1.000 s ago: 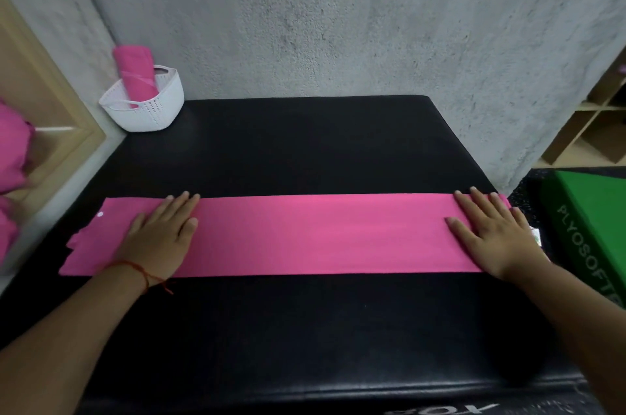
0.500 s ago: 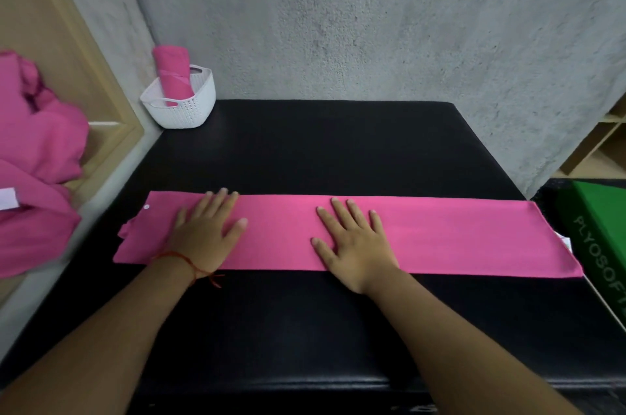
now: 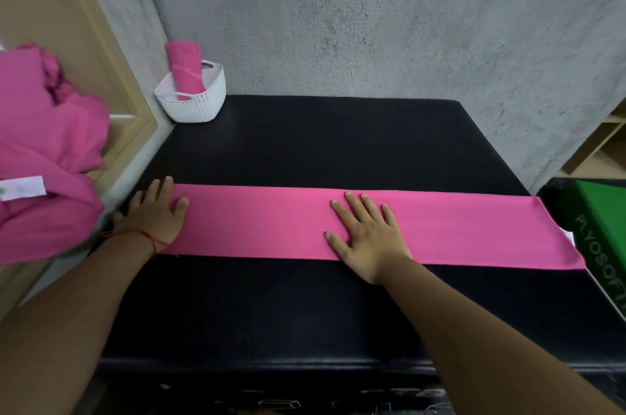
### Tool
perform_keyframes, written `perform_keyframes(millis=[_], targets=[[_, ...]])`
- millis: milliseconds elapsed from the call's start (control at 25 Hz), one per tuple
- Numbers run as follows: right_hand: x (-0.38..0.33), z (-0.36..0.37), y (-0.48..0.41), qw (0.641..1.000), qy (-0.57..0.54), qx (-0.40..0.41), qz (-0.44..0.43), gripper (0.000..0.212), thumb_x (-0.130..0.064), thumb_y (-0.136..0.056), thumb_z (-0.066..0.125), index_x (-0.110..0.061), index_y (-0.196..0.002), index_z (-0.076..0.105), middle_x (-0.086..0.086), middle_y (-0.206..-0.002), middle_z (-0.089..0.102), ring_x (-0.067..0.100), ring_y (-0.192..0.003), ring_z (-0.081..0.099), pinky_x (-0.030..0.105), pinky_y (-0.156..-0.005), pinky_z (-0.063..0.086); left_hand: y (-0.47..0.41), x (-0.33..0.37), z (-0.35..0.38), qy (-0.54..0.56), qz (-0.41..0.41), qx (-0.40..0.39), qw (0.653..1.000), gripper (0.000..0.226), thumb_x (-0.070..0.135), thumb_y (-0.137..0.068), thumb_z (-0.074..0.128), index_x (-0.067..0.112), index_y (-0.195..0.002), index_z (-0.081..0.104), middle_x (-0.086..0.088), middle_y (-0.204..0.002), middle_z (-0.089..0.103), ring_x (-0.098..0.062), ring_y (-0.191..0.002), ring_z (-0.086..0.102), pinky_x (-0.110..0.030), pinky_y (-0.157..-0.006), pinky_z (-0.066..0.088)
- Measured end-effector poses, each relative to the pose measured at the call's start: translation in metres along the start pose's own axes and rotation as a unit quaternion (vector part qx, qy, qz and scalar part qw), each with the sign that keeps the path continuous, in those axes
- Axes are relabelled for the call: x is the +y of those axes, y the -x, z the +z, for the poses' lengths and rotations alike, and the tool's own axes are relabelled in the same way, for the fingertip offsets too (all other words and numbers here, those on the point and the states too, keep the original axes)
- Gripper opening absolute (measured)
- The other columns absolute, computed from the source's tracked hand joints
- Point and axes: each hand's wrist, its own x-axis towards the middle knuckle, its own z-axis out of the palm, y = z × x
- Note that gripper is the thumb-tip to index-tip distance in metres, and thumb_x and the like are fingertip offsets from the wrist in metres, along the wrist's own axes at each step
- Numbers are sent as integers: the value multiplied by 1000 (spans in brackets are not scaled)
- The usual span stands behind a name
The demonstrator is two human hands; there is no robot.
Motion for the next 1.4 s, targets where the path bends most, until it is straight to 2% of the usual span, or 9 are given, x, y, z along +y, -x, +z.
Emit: perform_keyframes(millis=[120, 240, 440, 640, 800, 920, 1040, 1240, 1400], targets=[[-1, -3, 2, 1000, -5, 2, -3, 79, -79, -98, 5, -43, -167, -6, -9, -178, -9, 17, -163, -13, 53, -131, -3, 14, -10, -16, 26, -73, 36, 996, 87, 71, -91, 56, -2, -138, 55, -31, -136, 58, -48, -123, 57, -50, -99, 49], [1, -4, 2, 1000, -7, 9, -5, 79, -79, -97, 4, -43, -168, -5, -9, -178, -7, 18, -163, -12, 53, -131, -3, 24, -17, -36, 143, -120, -73, 980, 73, 66, -80, 78, -2, -106, 73, -24, -111, 71, -38, -96, 68, -36, -76, 50], [1, -1, 3, 1000, -10, 17, -8, 79, -79, -97, 4, -43, -168, -4, -8, -178, -7, 18, -164, -11, 52, -132, -3, 28, -19, -48, 303, -183, -135, 926, 48, 40, -78, 87, 14, -114, 69, -9, -115, 69, -32, -111, 61, -40, -88, 48], [1, 1, 3, 999, -18, 26, -7, 80, -79, -97, 5, -43, -168, -2, -9, -178, -5, 18, -164, -10, 53, -131, -2, 33, 26, -71, 485, -179, -38, 855, 48, 25, -67, 79, 13, -112, 68, -14, -113, 72, -30, -95, 67, -48, -73, 61], [7, -2, 4, 993, -108, 41, -36, 73, -75, -102, 23, -45, -168, 12, -12, -177, 12, 13, -163, 4, 51, -132, 1, 73, 116, -97, 388, -18, 126, 913, 20, 25, -72, 71, 10, -72, 58, -3, -66, 58, -30, -63, 58, -30, -55, 41], [25, -9, 15, 948, -296, 109, -46, 53, -51, -107, 46, -38, -158, 42, -12, -161, 46, 9, -149, 38, 49, -128, 23, 118, 189, -97, 403, 41, 172, 898, 17, 13, -81, 66, 18, -88, 52, 2, -75, 60, -21, -66, 58, -32, -58, 36], [61, -14, 39, 955, -218, 201, 8, 48, -42, -100, 48, -28, -145, 57, -5, -147, 59, 23, -135, 54, 44, -119, 37, 148, 251, -59, 382, 93, 130, 910, 18, 13, -88, 61, 19, -98, 47, -1, -83, 61, -27, -71, 62, -33, -55, 41], [112, -1, 81, 979, -75, 145, 120, 58, -54, -107, 27, -32, -158, 43, -5, -166, 40, 22, -155, 33, 50, -127, 25, 189, 297, 44, 114, 211, 18, 971, 52, 50, -96, 56, 24, -140, 50, -5, -133, 54, -28, -123, 47, -42, -105, 45], [111, 2, 77, 983, -68, 110, 130, 63, -59, -108, 17, -37, -166, 24, -8, -175, 20, 18, -163, 11, 51, -131, 10, 174, 262, 22, 324, 227, 67, 916, 25, 38, -98, 60, 30, -122, 63, 9, -113, 68, -16, -103, 65, -41, -93, 57]])
